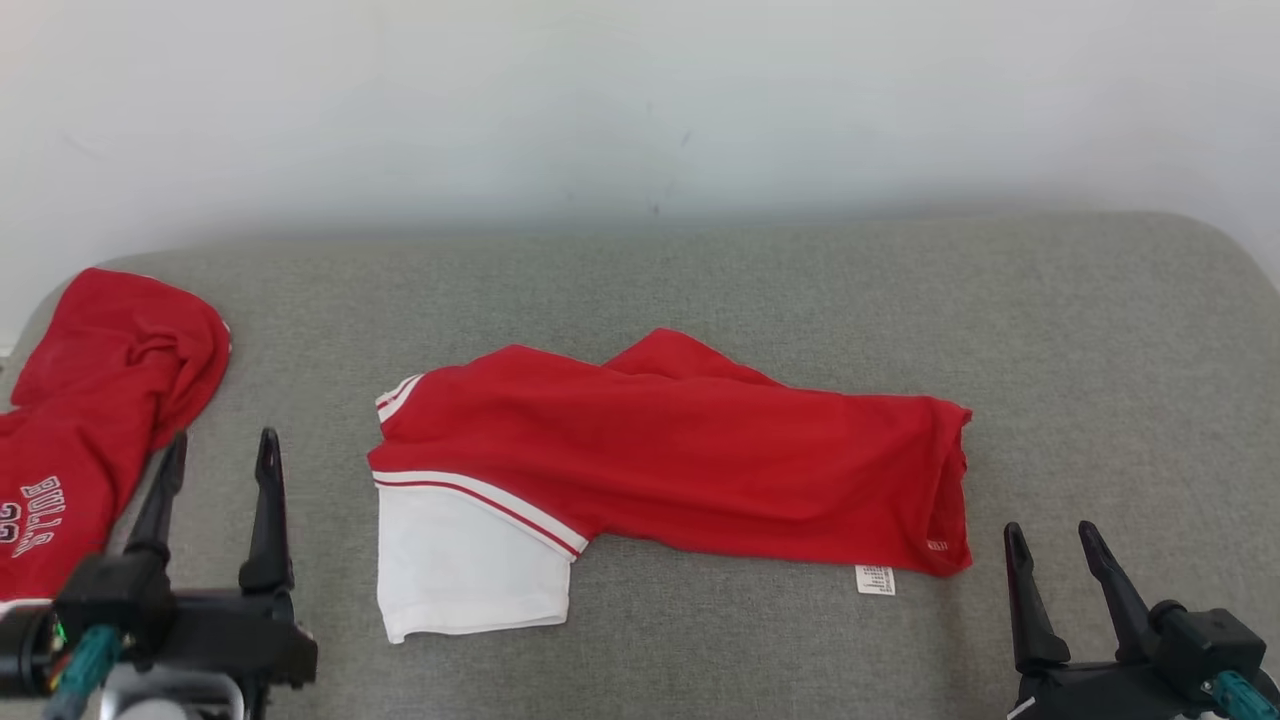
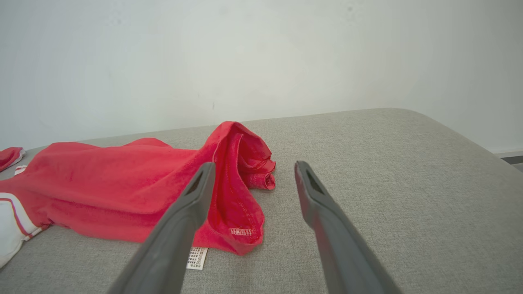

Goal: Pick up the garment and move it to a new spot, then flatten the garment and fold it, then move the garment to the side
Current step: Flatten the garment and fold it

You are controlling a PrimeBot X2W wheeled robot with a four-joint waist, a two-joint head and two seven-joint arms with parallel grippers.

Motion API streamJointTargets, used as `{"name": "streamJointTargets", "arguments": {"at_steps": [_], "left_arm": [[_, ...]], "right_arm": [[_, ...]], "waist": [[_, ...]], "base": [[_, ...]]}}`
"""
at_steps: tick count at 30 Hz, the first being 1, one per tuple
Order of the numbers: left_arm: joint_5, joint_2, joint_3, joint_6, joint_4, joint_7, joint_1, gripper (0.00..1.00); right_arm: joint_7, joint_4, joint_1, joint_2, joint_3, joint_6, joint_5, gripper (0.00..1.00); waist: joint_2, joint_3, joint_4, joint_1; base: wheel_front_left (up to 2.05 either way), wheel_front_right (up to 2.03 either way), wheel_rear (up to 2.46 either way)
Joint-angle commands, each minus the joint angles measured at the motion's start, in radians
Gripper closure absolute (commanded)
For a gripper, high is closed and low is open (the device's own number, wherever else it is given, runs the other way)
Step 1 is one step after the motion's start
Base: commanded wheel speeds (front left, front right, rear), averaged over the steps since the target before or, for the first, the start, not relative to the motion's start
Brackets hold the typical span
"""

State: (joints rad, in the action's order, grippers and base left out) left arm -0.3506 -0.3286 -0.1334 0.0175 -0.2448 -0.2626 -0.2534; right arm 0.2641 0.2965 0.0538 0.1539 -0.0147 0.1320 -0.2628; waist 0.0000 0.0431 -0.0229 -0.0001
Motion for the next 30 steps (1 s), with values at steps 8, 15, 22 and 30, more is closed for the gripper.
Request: {"name": "streamJointTargets", "arguments": {"at_steps": [8,15,22,30], "left_arm": [[0.098,0.112,0.123,0.012,0.180,-0.003,0.202,0.00],[0.144,0.173,0.146,-0.050,0.183,-0.003,0.279,0.00],[0.153,0.194,0.131,-0.122,0.126,-0.003,0.269,0.00],[0.165,0.212,0.124,-0.136,0.101,-0.003,0.241,0.00]], "right_arm": [[0.000,0.005,-0.023,0.031,-0.018,-0.003,-0.022,0.00],[-0.020,0.017,-0.028,0.041,-0.038,-0.003,-0.020,0.00],[-0.043,0.066,0.014,0.078,-0.088,-0.003,-0.009,0.00],[-0.065,0.169,0.084,0.121,-0.153,-0.003,-0.015,0.00]], "waist": [[0.0000,-0.026,0.034,0.0001],[0.0000,-0.024,0.053,0.0001],[0.0000,-0.013,0.064,0.0001],[0.0000,0.002,0.084,0.0001]], "base": [[0.00,0.00,0.00],[0.00,0.00,0.00],[0.00,0.00,0.00],[0.00,0.00,0.00]]}}
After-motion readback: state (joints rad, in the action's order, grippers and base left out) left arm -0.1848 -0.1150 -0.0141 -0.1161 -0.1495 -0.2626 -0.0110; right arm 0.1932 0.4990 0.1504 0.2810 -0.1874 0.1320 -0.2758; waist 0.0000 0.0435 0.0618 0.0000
